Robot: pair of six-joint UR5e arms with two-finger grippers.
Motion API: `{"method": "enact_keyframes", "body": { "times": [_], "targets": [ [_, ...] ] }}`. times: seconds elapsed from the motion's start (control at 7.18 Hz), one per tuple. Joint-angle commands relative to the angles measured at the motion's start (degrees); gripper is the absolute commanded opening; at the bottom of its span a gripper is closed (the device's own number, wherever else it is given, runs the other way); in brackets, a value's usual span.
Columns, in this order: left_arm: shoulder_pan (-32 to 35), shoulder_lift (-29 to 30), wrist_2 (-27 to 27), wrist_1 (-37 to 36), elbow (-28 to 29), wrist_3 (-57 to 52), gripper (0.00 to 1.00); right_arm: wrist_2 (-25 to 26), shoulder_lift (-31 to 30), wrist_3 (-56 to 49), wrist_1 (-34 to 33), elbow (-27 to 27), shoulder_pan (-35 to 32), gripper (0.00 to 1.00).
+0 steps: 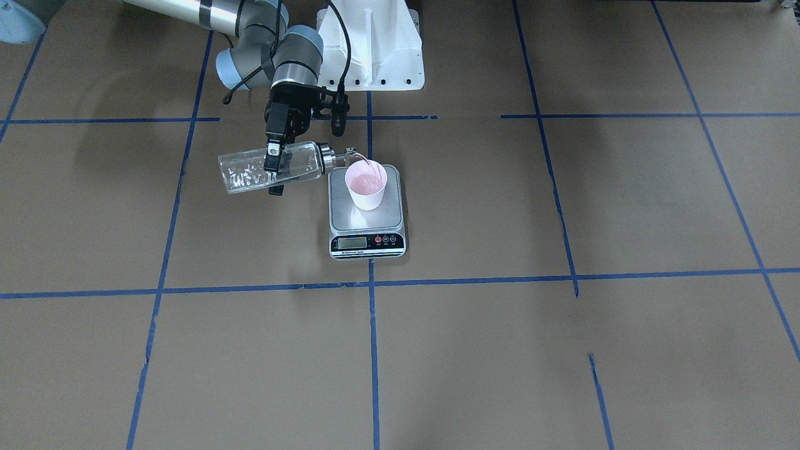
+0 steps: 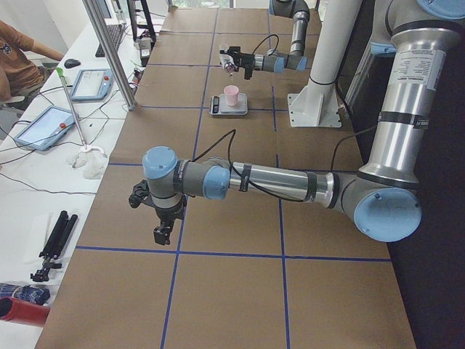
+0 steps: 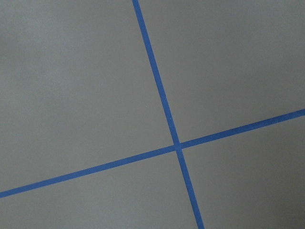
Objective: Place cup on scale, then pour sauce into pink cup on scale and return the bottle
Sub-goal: 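Tilt the bottle with the right gripper, spout over the pink cup, then tilt the bottle back upright with the right gripper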
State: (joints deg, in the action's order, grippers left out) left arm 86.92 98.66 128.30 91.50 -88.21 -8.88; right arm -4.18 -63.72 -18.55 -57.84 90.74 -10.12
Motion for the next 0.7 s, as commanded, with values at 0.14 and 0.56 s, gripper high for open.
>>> {"method": "enact_keyframes", "body": {
  "times": [0.14, 0.56],
  "targets": [
    [0.0, 0.4, -0.1, -0.1, 0.0, 0.0, 1.00, -3.7, -0.2, 14.9, 0.3, 0.1, -0.1, 0.00],
    [0.0, 0.5, -0.1, -0.2, 0.0, 0.1, 1.00, -6.6, -0.1, 28.1, 0.4, 0.6, -0.1, 0.00]
  ]
}}
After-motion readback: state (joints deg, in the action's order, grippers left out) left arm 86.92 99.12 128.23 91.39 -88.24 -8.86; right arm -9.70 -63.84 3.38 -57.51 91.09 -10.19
